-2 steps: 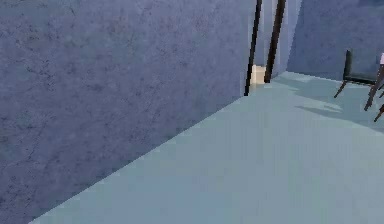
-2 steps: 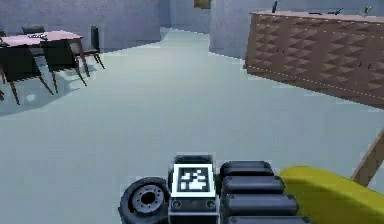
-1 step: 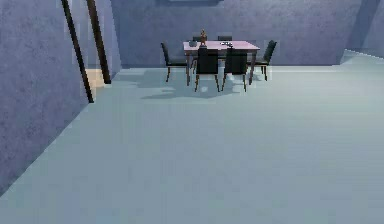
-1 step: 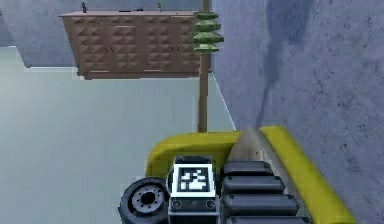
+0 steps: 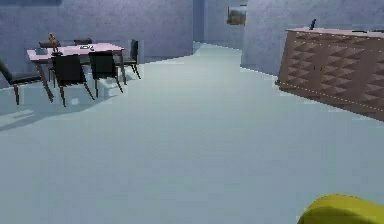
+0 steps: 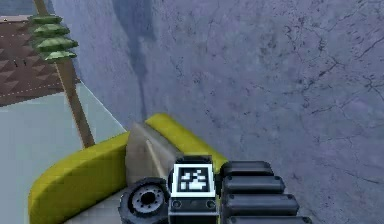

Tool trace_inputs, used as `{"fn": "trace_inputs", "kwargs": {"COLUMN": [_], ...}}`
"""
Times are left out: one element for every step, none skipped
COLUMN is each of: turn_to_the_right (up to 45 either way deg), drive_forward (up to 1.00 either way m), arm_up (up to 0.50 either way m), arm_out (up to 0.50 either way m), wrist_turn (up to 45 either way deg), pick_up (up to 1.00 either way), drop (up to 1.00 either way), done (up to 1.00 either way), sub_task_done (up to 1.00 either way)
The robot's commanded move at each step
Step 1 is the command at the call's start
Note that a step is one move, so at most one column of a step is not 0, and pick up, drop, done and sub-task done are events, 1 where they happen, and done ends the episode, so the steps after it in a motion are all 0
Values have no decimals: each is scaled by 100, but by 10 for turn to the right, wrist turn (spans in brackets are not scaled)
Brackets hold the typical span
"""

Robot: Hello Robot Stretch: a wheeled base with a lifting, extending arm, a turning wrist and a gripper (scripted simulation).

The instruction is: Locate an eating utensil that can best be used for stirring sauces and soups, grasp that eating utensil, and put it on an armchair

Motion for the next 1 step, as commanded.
{"fn": "trace_inputs", "kwargs": {"turn_to_the_right": [0], "drive_forward": [0], "arm_up": [0], "arm_out": [38], "wrist_turn": [0], "pick_up": [0], "drop": [0], "done": [0], "sub_task_done": [0]}}
